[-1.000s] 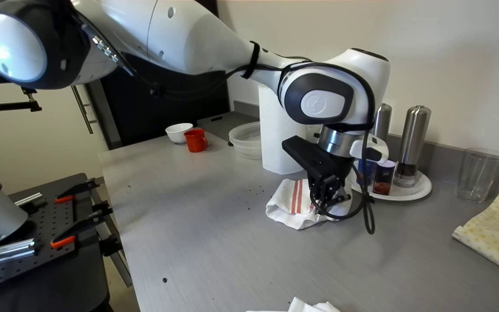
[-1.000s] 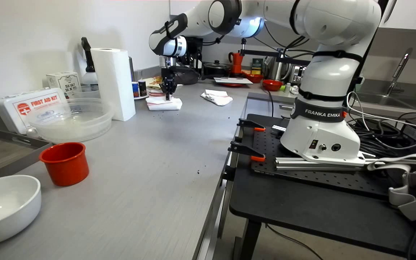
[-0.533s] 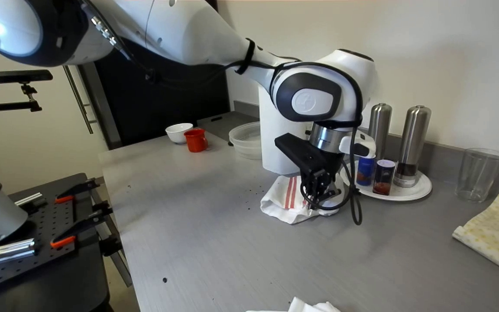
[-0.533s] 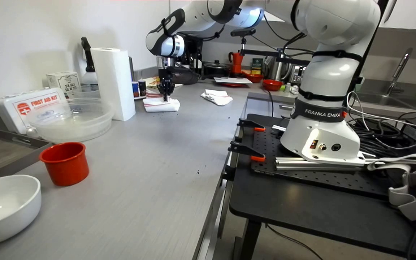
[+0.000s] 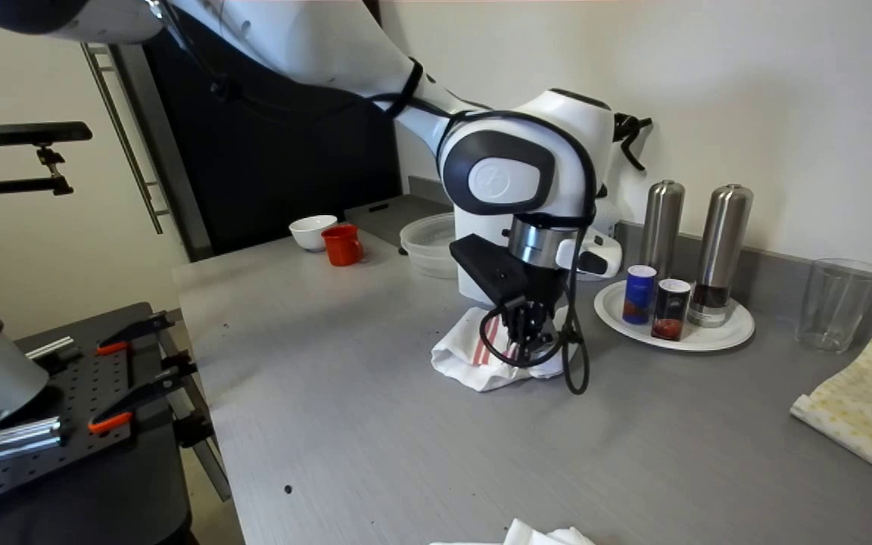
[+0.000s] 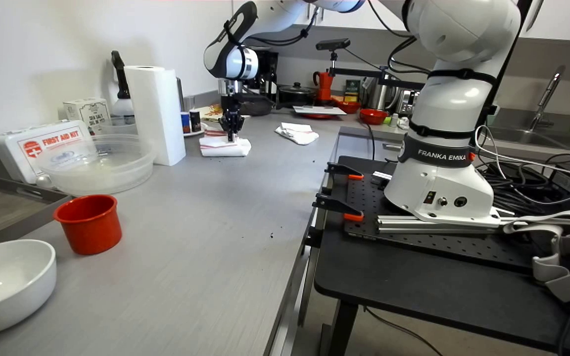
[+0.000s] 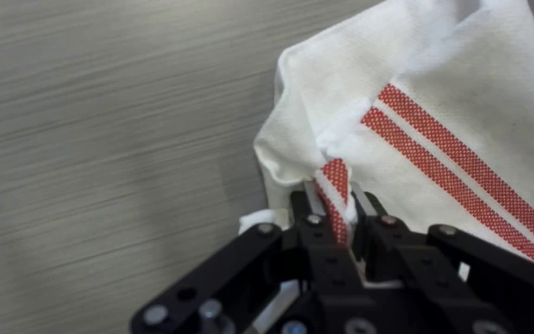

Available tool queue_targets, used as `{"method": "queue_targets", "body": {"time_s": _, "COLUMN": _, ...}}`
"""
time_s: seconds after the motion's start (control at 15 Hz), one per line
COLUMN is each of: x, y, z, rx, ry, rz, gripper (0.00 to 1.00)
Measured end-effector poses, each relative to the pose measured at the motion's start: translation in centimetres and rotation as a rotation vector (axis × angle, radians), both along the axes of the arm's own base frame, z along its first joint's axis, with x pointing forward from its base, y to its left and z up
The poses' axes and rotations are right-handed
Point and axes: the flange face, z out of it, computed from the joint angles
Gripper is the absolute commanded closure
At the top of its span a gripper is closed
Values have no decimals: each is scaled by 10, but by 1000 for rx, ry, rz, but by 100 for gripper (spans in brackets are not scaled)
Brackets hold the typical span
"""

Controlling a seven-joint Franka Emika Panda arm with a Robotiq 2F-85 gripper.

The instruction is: Push the grains on the table to the left using the towel further from the edge

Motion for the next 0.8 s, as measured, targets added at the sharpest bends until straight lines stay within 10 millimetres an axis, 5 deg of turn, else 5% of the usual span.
{"method": "queue_targets", "body": {"time_s": 0.47, "x": -31, "y": 58, "z": 0, "rx": 0, "ry": 5, "rz": 9, "gripper": 96}}
{"method": "queue_targets", "body": {"time_s": 0.8, "x": -63, "y": 130, "z": -4, "rx": 46, "ry": 62, "rz": 27, "gripper": 96}}
